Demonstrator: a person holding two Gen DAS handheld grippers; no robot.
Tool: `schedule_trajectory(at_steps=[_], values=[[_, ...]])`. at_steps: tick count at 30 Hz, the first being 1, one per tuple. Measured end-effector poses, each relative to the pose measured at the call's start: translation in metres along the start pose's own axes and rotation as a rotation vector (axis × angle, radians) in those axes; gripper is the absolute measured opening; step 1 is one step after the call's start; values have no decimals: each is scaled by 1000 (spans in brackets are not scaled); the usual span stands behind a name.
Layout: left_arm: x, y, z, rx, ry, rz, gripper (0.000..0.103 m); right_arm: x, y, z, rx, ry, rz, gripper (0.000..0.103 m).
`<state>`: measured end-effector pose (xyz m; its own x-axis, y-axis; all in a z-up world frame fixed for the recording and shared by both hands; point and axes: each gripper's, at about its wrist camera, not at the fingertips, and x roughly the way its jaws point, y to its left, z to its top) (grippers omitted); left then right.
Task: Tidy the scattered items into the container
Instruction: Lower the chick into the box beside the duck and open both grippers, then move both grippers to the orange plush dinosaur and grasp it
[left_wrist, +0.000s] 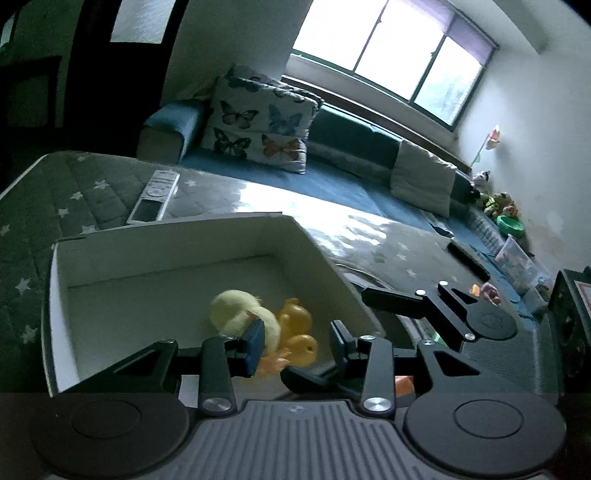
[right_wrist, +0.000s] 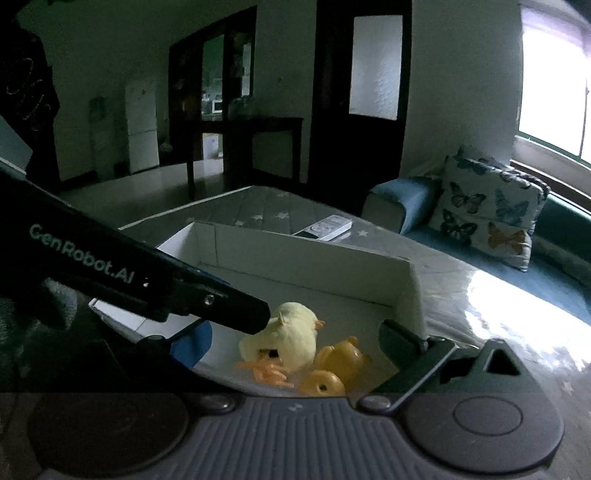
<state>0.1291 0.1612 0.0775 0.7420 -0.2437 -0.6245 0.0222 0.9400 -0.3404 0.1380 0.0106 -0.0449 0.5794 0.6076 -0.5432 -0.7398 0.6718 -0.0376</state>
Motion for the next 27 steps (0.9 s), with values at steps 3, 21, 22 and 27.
schedule_trajectory(at_steps=[3,21,22,27], values=[[-1,-12,-6,19,-1,5,42,-14,2,-8,0,-12,-24,99],[15,-72,-51,92,79,-56,42,-74,-1,-70,103,-2,-131,99],[16,-73,-53,93,85,-59,41,-77,-2,-73,111,1,-134,99],[25,-83,-66,104,120,-69,41,-88,-9,-92,151,19,-160,99]])
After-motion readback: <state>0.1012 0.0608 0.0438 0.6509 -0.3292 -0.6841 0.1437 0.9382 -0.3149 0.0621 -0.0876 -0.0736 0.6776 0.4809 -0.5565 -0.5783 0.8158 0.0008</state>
